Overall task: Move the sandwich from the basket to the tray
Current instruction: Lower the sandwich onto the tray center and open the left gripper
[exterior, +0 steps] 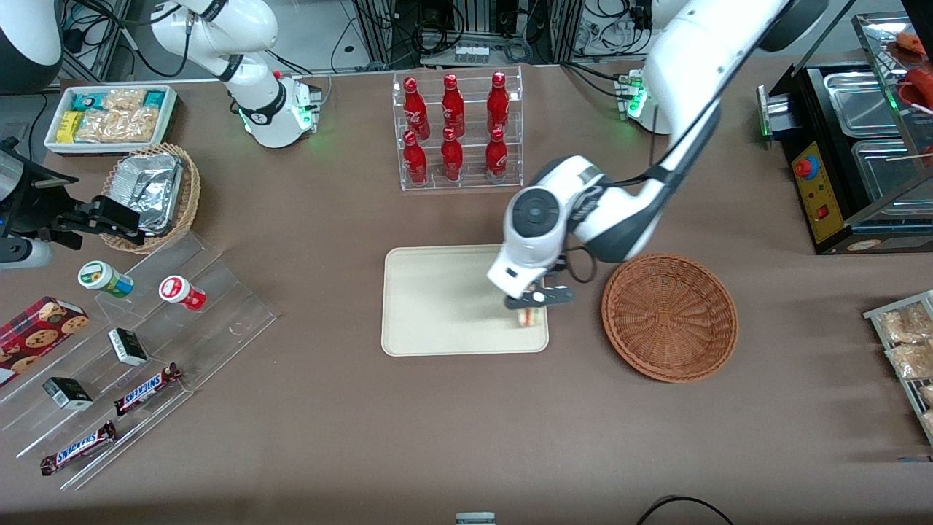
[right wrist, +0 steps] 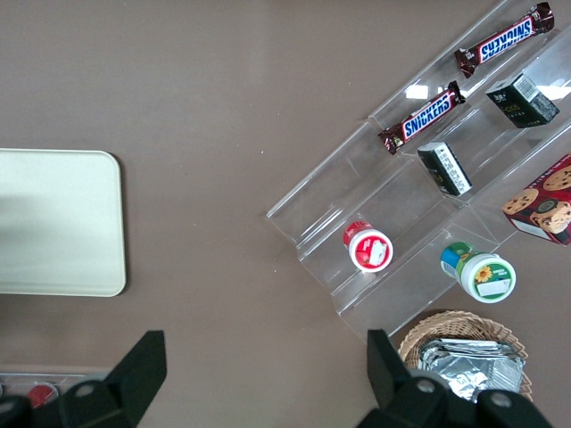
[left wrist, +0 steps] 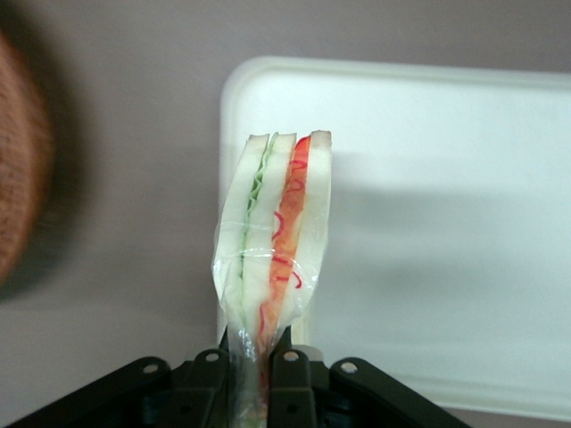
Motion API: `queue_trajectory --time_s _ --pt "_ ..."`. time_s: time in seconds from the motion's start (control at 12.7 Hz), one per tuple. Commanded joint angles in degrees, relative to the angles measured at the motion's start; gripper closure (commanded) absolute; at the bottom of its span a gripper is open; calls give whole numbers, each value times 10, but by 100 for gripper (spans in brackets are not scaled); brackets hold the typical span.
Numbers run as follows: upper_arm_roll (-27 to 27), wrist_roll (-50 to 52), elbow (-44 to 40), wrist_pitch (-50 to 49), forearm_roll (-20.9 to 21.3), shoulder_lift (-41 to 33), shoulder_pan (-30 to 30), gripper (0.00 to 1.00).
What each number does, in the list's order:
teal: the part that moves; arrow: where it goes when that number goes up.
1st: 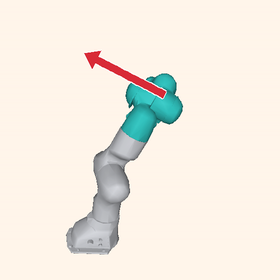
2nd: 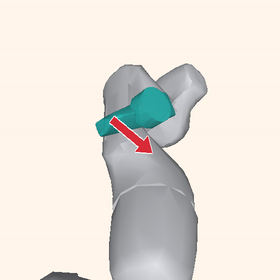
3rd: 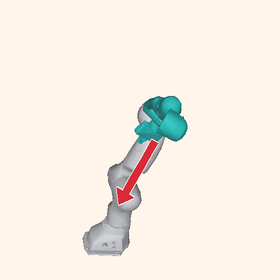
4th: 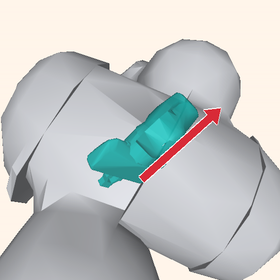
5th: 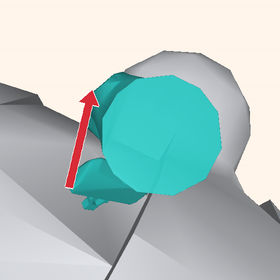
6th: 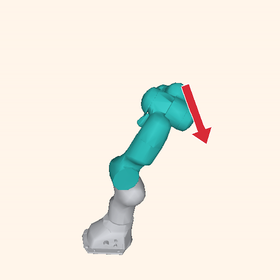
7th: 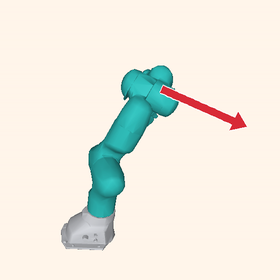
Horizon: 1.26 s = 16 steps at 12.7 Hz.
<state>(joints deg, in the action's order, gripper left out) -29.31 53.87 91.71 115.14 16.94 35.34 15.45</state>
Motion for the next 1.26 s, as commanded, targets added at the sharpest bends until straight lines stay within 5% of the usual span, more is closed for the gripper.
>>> queue_trajectory --time_s 0.0,0.71,0.79,0.87,1.18 --pt "0 14 -29 16 15 35 16 100" --pt "0 84 -29 46 58 70 60 100" --pt "0 84 -30 47 58 71 60 65" --pt "0 80 -30 47 58 74 60 3" --pt "0 78 -43 35 51 59 46 0"
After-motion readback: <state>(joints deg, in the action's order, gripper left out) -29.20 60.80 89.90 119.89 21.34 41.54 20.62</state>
